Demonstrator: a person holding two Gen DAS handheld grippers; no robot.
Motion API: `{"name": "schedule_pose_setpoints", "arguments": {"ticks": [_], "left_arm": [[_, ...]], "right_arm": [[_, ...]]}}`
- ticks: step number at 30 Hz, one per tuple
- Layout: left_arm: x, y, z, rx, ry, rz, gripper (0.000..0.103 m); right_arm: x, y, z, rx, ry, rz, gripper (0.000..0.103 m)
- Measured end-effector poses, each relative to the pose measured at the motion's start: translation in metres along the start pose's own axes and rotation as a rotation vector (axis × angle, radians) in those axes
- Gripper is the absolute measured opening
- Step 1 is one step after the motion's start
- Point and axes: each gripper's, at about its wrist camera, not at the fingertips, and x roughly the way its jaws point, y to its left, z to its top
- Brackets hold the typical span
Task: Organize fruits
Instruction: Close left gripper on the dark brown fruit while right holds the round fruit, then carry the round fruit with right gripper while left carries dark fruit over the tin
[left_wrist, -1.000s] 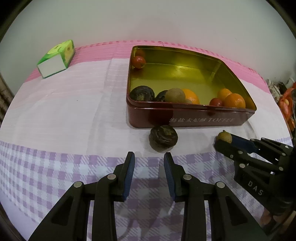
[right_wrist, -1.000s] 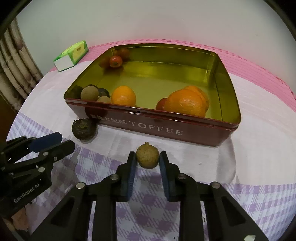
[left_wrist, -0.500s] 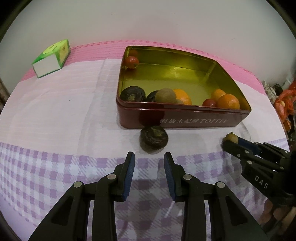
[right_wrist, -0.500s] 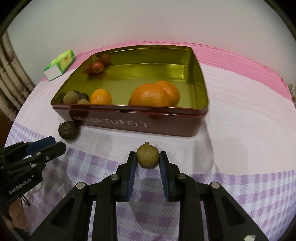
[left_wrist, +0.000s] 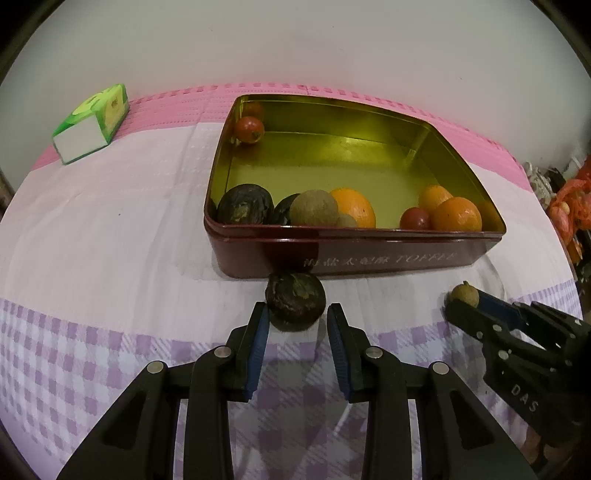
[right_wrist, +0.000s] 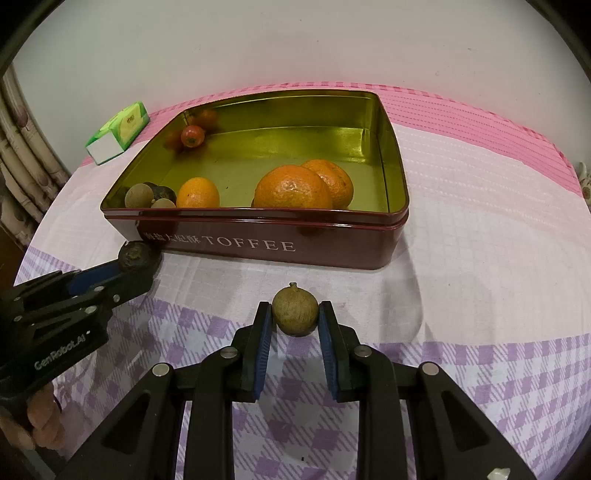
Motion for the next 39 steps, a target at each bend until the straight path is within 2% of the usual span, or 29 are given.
{"name": "schedule_pose_setpoints", "arguments": {"ticks": [39], "left_arm": [[0.0013,-0.0046,-0.0023,0.017,0.006,0.036,0.033]], "right_arm": [[0.0007,-0.0007,0.0001,0.003,0.000,0.001,0.024]]}}
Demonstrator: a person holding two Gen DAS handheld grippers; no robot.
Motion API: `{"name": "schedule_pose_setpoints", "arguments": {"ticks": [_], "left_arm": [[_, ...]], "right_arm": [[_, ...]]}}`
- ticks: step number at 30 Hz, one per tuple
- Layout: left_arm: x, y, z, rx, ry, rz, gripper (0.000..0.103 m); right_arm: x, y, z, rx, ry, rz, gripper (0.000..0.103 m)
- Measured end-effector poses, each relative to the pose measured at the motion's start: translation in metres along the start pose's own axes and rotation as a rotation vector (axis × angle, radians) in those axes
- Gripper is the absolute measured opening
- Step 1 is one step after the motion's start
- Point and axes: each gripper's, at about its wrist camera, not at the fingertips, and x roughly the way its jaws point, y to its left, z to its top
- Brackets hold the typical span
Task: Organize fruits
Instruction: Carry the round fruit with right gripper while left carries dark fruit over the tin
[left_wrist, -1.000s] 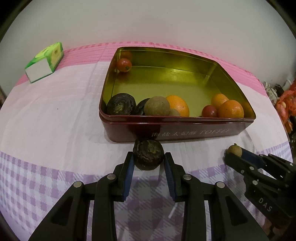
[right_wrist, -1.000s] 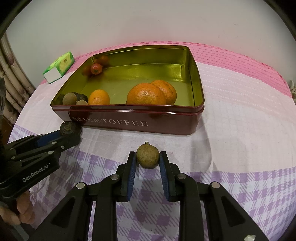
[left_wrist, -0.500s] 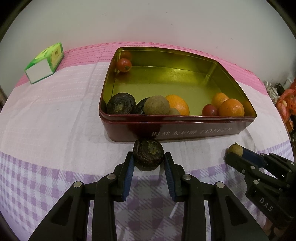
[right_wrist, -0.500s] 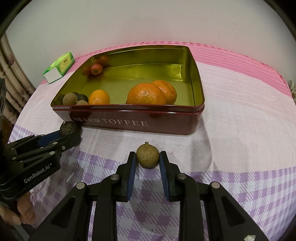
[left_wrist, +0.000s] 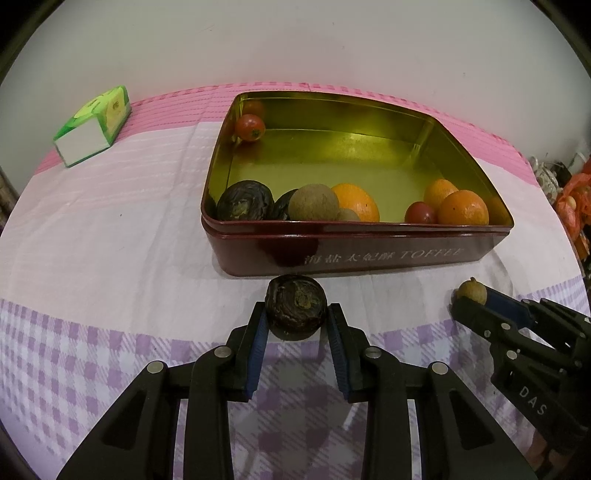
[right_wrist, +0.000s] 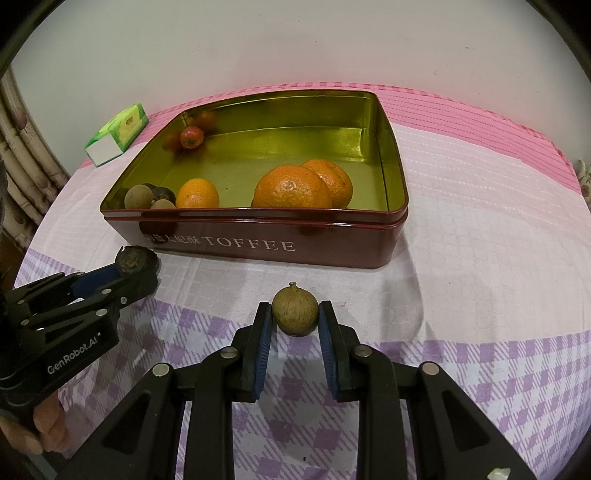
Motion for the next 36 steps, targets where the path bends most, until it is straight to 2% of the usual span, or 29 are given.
{"name": "schedule_pose_setpoints", "arguments": {"ticks": [36], "left_arm": [[-0.016,-0.006,-0.007,0.029,-0.006,0.018,0.033]], "right_arm": [[-0.005,-0.002,-0.001,0.019,0.010,0.032,0.024]]}}
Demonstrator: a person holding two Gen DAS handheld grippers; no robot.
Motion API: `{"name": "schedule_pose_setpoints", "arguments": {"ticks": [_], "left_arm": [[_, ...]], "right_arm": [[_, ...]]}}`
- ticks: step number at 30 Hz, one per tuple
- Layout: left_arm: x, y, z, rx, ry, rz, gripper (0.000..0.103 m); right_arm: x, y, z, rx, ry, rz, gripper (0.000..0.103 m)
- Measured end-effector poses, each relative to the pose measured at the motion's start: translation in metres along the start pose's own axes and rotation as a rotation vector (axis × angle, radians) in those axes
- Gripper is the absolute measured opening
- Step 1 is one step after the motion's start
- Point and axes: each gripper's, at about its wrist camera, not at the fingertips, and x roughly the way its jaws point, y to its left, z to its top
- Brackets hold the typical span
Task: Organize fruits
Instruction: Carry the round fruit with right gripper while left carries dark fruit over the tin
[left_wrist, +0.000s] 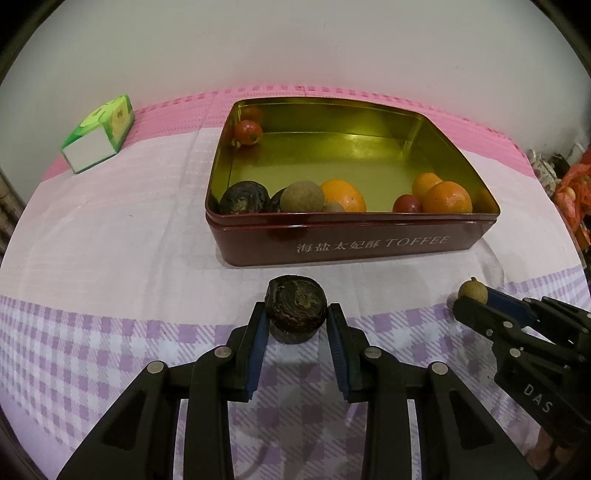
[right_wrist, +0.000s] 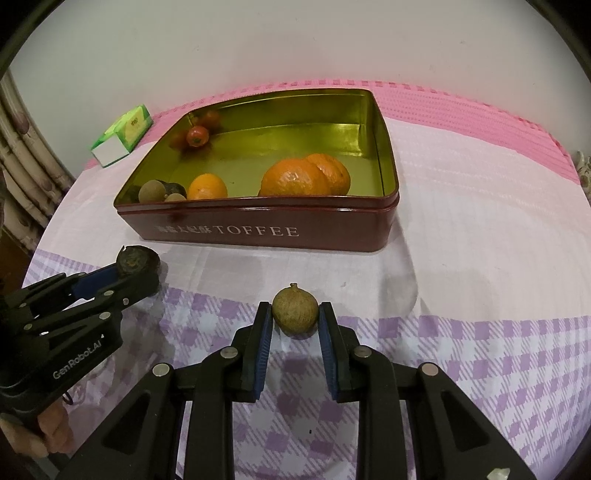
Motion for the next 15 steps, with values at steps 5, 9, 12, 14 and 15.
{"name": "schedule_pose_setpoints", "arguments": {"ticks": [5,9,12,14,15], "left_arm": [[-0.003,0.000,0.000,0.000,-0.002,-0.007,0.033],[-0.008,0.001,0.000,-0.004,-0.007,-0.013,0.033],[-0.012,0.003,0.002,-0.009,-0.013,-0.019,0.033],[-0.015,0.004,0.003,-0.014,-0.019,-0.022,0.033],[-0.017,0.005,0.004,-0.015,-0.023,-0.025,0.033]], "right_arm": [[-0.006,0.001,0.000,-0.002,-0.005,0.008,0.024],[-0.013,0.001,0.000,-0.002,-0.013,0.015,0.024],[-0.018,0.002,0.000,-0.004,-0.024,0.022,0.024],[-0.021,0.001,0.000,-0.005,-0.032,0.026,0.024],[-0.023,0.001,0.000,-0.006,-0.035,0.026,0.024]]}}
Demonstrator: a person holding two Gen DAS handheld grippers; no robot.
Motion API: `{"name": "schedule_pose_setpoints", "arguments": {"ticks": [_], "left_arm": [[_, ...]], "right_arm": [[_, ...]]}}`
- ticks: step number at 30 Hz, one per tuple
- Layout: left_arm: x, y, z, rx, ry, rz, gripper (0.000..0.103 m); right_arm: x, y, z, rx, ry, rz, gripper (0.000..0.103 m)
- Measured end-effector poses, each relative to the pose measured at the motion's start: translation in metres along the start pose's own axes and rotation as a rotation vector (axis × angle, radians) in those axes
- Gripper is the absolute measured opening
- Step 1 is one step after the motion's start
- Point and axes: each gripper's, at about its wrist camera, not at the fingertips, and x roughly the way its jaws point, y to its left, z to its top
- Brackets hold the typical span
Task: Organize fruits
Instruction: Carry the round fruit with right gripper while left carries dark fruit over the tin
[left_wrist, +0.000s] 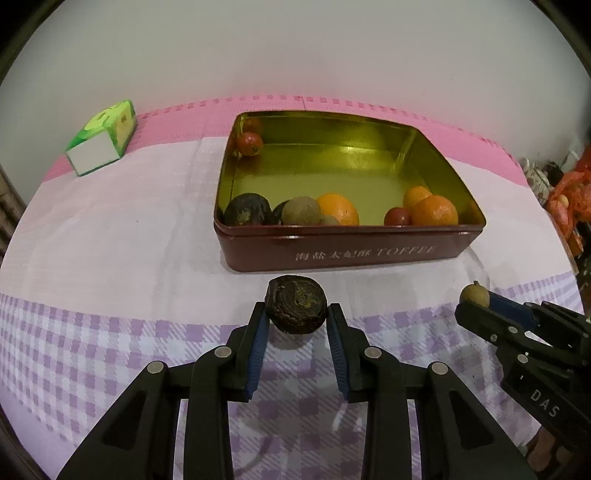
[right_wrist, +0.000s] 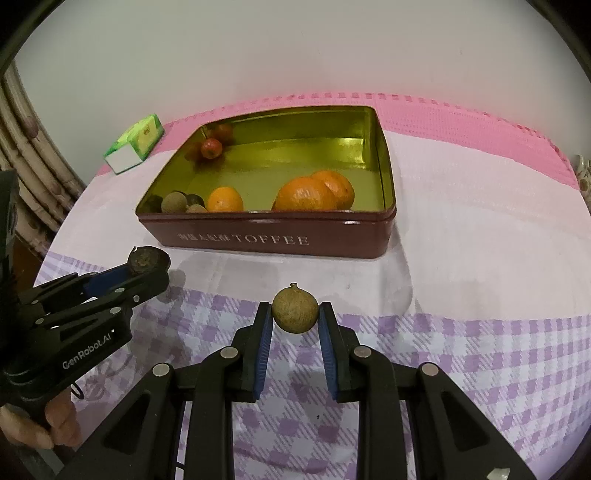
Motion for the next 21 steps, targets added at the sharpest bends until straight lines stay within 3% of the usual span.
{"name": "schedule_pose_setpoints", "arguments": {"ticks": [21], "left_arm": [[-0.026,0.002,0.035,0.006,-0.104,-0.016,0.033]], "right_arm": [[-0.026,0.009,0.033,-0.038,-0.083,-0.006,0.024]]}}
